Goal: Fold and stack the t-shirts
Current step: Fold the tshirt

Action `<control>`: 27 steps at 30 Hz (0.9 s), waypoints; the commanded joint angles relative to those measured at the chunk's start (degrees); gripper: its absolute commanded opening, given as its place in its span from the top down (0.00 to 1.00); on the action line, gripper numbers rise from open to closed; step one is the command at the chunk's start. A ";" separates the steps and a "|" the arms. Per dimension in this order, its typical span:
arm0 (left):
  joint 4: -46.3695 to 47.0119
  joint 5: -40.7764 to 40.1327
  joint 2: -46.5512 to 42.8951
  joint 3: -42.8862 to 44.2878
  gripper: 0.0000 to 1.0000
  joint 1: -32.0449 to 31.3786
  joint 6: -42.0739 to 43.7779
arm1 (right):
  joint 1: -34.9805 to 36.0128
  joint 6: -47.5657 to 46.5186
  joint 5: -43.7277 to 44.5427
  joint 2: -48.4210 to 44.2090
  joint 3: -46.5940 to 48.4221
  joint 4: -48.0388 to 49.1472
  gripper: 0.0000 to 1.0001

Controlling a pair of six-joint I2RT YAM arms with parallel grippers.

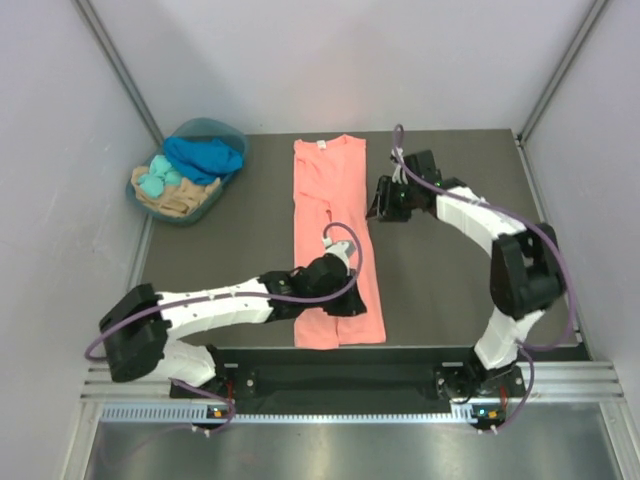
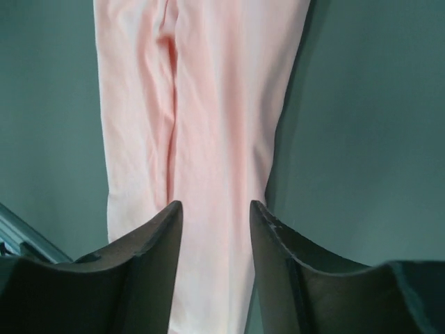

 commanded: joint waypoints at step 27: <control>-2.70 -9.11 29.53 13.06 0.82 -6.07 3.50 | -9.56 -2.18 -13.78 46.62 47.03 5.40 1.00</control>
